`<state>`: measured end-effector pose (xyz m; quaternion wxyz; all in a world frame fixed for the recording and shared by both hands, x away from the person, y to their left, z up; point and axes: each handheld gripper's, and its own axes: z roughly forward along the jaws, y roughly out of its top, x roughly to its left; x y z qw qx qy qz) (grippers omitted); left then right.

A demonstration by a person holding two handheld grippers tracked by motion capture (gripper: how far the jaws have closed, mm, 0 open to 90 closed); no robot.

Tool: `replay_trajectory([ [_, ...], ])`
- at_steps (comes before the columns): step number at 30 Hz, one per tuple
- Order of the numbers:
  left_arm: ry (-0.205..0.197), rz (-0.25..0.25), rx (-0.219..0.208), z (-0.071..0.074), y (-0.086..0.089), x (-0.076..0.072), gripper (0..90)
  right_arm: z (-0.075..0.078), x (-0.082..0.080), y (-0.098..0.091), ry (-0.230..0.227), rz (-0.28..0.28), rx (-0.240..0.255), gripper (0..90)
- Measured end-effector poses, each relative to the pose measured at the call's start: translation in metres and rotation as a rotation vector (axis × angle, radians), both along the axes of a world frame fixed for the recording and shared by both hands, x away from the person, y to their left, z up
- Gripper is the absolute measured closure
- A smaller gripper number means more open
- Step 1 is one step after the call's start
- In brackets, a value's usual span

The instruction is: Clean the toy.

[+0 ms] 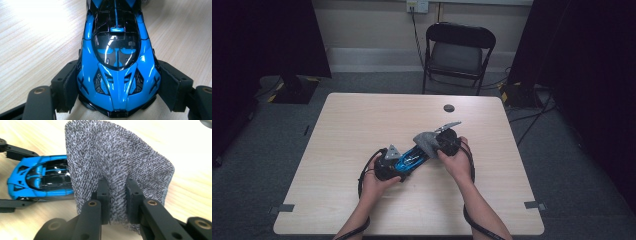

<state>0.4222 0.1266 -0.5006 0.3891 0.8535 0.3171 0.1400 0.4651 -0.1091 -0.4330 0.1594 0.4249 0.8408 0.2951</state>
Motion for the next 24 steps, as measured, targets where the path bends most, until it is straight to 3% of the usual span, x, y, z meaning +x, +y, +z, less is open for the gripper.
replay_trajectory([
  [3, 0.000, 0.000, 0.000, 0.000, 0.000, 0.000, 25.8, 0.001, 0.001, -0.005, -0.009, -0.019, -0.025, 76.8],
  [17, 0.000, 0.000, 0.000, 0.000, 0.000, 0.000, 25.8, 0.000, 0.003, -0.036, -0.009, -0.087, 0.000, 76.8],
  [20, 0.000, 0.000, -0.001, 0.000, 0.000, 0.000, 25.8, 0.003, 0.001, -0.035, -0.010, -0.071, 0.023, 76.7],
  [24, 0.000, 0.000, 0.000, 0.000, 0.000, 0.000, 25.8, 0.013, -0.009, -0.019, -0.030, 0.011, 0.023, 76.6],
])
